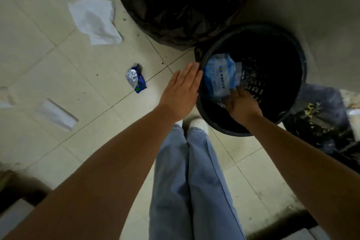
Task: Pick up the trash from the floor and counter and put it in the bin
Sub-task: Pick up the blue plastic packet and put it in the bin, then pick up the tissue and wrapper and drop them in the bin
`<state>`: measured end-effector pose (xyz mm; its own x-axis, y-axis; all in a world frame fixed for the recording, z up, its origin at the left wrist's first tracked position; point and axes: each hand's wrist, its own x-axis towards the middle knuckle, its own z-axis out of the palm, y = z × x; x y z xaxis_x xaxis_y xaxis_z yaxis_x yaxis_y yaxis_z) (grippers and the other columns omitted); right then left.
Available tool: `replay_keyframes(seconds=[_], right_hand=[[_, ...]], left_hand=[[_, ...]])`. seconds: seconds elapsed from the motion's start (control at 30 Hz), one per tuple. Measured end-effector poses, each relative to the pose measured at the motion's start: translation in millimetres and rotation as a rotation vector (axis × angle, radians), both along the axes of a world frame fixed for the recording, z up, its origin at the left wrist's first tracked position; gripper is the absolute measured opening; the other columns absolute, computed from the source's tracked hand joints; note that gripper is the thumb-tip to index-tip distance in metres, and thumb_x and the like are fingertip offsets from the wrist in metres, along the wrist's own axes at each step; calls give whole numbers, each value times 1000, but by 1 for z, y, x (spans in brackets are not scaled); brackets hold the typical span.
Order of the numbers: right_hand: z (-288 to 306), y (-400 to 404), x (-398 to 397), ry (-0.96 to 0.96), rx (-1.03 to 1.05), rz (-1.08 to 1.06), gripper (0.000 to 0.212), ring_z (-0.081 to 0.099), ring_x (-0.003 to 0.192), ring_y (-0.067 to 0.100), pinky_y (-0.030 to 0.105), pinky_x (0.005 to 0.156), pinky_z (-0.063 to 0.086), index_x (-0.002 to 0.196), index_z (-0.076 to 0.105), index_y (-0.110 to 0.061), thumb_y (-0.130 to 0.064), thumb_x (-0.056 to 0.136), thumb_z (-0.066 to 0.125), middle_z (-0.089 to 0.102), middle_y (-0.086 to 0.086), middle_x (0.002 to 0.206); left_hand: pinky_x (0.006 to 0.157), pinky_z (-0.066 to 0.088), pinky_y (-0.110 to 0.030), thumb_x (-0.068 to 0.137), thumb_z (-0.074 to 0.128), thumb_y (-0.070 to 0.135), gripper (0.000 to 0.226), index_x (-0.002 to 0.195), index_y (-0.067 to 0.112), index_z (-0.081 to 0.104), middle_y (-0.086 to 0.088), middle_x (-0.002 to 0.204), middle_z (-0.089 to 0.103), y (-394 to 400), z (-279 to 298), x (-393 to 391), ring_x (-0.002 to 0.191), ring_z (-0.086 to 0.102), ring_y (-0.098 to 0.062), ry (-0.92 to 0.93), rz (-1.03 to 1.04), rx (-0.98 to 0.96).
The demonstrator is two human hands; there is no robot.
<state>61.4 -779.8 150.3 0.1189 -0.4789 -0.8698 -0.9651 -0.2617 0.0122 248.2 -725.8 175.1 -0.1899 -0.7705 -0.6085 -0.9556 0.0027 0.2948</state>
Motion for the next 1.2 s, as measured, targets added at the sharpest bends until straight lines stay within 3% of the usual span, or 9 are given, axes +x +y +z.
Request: replay_keyframes(seconds=[0.07, 0.23, 0.33, 0.4, 0.53, 0.73, 0.97, 1.07, 1.2], right_hand=[[46, -1, 13, -45, -50, 16, 49, 24, 141, 33, 45, 115, 27, 142, 28, -7, -26, 98, 35, 24, 16, 154], [125, 9, 82, -209, -121, 147, 48, 29, 139, 34, 46, 117, 27, 140, 32, -1, -23, 97, 37, 32, 21, 150], [152, 34, 137, -370, -128, 233, 49, 56, 111, 49, 59, 93, 48, 116, 56, 13, -23, 88, 36, 58, 37, 120], [162, 51, 172, -400, -109, 292, 49, 62, 95, 54, 61, 83, 51, 107, 60, 17, -20, 81, 42, 63, 41, 107], [161, 83, 241, -412, -122, 351, 43, 49, 121, 40, 43, 103, 40, 129, 46, 6, -18, 93, 46, 52, 28, 132], [114, 130, 303, -171, -22, 100, 48, 41, 130, 32, 36, 107, 35, 137, 37, -1, -25, 96, 44, 45, 19, 142], [3, 172, 334, 44, -44, -196, 54, 44, 128, 34, 36, 103, 40, 135, 35, 4, -24, 92, 52, 45, 22, 139], [-60, 180, 339, 99, -64, -290, 60, 42, 129, 34, 38, 105, 39, 135, 28, 7, -24, 91, 54, 40, 24, 141], [-135, 180, 331, 127, -190, -468, 62, 37, 133, 32, 33, 109, 33, 137, 22, 5, -19, 90, 55, 33, 22, 144]], left_hand=[[122, 1, -37, 103, 24, 22, 58, 151, 5, -3, -13, 161, -8, 10, 28, 12, 149, -7, -25, -43, 106, 132], [123, 4, -37, 104, 26, 25, 60, 150, 2, -3, -14, 161, -6, 64, 104, 60, 149, -6, -26, -179, 396, 209], [123, 5, -37, 103, 27, 27, 59, 151, 5, 1, -11, 161, -3, 112, 141, 97, 150, -6, -24, -231, 595, 283], [122, 7, -37, 103, 30, 25, 58, 151, 6, 5, -10, 162, 1, 145, 152, 124, 150, -3, -23, -256, 753, 307], [120, 19, -38, 100, 37, 21, 57, 149, 5, 14, -12, 159, 16, 207, 148, 178, 149, 10, -26, -293, 1068, 387], [102, 43, -40, 96, 48, 17, 41, 132, 2, 38, -17, 135, 47, 269, 102, 254, 127, 45, -31, -203, 1322, 492], [101, 43, -42, 97, 48, 22, 44, 130, -6, 38, -25, 134, 47, 294, -13, 309, 125, 47, -37, -90, 1374, 557], [108, 37, -42, 98, 47, 23, 59, 143, -6, 21, -28, 143, 37, 299, -80, 317, 132, 40, -39, -67, 1397, 594], [117, 24, -44, 99, 46, 26, 82, 148, 0, -14, -28, 157, 5, 305, -155, 310, 143, 22, -42, -54, 1518, 716]])
